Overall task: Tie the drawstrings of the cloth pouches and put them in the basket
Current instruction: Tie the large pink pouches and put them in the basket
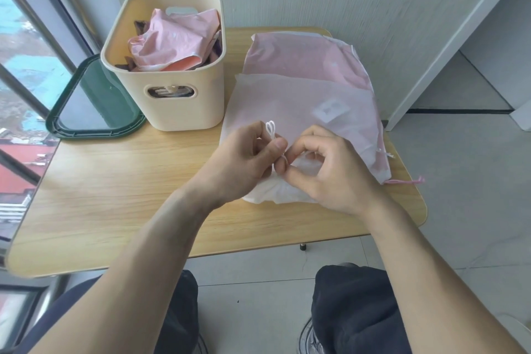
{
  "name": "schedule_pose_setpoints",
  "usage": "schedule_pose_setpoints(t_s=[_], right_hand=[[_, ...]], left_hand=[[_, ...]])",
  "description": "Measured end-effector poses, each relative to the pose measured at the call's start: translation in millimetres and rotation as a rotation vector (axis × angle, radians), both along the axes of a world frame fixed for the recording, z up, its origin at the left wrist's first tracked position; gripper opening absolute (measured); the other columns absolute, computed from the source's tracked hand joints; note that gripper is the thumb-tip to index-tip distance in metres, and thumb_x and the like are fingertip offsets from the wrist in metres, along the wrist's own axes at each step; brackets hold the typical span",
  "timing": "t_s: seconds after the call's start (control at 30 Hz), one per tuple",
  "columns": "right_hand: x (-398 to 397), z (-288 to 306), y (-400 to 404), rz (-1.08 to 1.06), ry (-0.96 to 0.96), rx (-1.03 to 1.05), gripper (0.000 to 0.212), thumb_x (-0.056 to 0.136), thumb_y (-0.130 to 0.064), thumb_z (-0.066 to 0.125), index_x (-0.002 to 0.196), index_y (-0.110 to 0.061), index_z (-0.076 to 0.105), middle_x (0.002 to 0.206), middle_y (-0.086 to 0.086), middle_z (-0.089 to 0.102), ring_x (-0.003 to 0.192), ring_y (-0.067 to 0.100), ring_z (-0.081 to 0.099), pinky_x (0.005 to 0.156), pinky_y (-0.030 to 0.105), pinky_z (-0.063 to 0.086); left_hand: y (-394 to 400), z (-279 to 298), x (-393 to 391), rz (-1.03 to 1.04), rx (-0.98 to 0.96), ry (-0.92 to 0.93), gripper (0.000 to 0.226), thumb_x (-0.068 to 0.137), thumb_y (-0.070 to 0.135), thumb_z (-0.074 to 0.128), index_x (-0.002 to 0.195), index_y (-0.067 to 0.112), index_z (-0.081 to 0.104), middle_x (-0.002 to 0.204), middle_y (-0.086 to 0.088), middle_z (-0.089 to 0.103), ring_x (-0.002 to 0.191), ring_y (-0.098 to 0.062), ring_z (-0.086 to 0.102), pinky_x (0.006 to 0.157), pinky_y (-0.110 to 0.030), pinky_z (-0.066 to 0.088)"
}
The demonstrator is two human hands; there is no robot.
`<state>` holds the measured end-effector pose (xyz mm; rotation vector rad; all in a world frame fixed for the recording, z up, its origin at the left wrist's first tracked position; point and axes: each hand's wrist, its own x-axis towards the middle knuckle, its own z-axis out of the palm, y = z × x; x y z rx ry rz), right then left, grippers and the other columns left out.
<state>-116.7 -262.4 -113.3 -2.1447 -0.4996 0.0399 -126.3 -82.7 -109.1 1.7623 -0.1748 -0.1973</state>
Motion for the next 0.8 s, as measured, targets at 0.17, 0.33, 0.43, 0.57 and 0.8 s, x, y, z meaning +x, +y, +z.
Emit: schedule_pose_setpoints(t_s=[0.17, 0.33, 0.43, 0.57, 0.8], right_hand=[[0.0, -0.9, 6.0, -0.064, -0.073, 0.090, 0.018, 0.076, -0.027, 0.075, 0.069, -0.013, 0.067, 0.081, -0.002, 0.065, 0.081, 0.016, 0.066, 0.081, 0.040, 0.053], [-0.5, -5.9, 11.9, -0.107, -0.068, 0.147, 0.015, 0.078, -0.026, 0.073, 0.072, -0.013, 0.069, 0.080, -0.004, 0.073, 0.083, 0.014, 0.071, 0.081, 0.041, 0.056], [-1.5, -9.8, 13.5, -0.103, -0.049, 0.132, 0.010, 0.079, -0.016, 0.076, 0.071, -0.013, 0.070, 0.079, -0.005, 0.074, 0.082, 0.013, 0.071, 0.081, 0.038, 0.057], [-0.7, -7.8, 12.4, -0.108, 0.024, 0.132, 0.011, 0.081, -0.013, 0.077, 0.071, -0.013, 0.070, 0.075, -0.004, 0.074, 0.075, 0.009, 0.070, 0.075, 0.029, 0.056], [1.2, -1.4, 8.8, -0.113, 0.118, 0.086, 0.016, 0.075, -0.033, 0.073, 0.072, -0.017, 0.071, 0.072, -0.007, 0.072, 0.071, 0.006, 0.065, 0.071, 0.027, 0.051]], left_hand=[[0.0, 0.1, 0.6, 0.060, 0.065, -0.039, 0.029, 0.101, 0.017, 0.056, 0.093, -0.010, 0.049, 0.065, 0.003, 0.067, 0.053, -0.017, 0.044, 0.051, -0.024, 0.036], [-3.4, 1.2, -0.3, 0.137, 0.186, -0.100, 0.022, 0.100, 0.018, 0.057, 0.089, 0.000, 0.050, 0.061, 0.009, 0.065, 0.045, 0.000, 0.047, 0.049, -0.013, 0.036], [-0.8, -1.1, 1.3, 0.090, 0.336, -0.068, 0.022, 0.102, 0.025, 0.052, 0.094, 0.005, 0.054, 0.079, 0.007, 0.063, 0.058, -0.001, 0.053, 0.052, -0.012, 0.037], [-1.4, -2.3, 0.4, 0.093, 0.328, -0.139, 0.021, 0.101, 0.020, 0.054, 0.089, 0.003, 0.055, 0.077, 0.007, 0.060, 0.055, -0.001, 0.053, 0.053, -0.013, 0.036], [2.3, -2.1, 1.1, 0.108, 0.032, -0.051, 0.022, 0.099, 0.013, 0.059, 0.090, -0.007, 0.057, 0.056, 0.003, 0.048, 0.048, -0.016, 0.035, 0.046, -0.022, 0.029]])
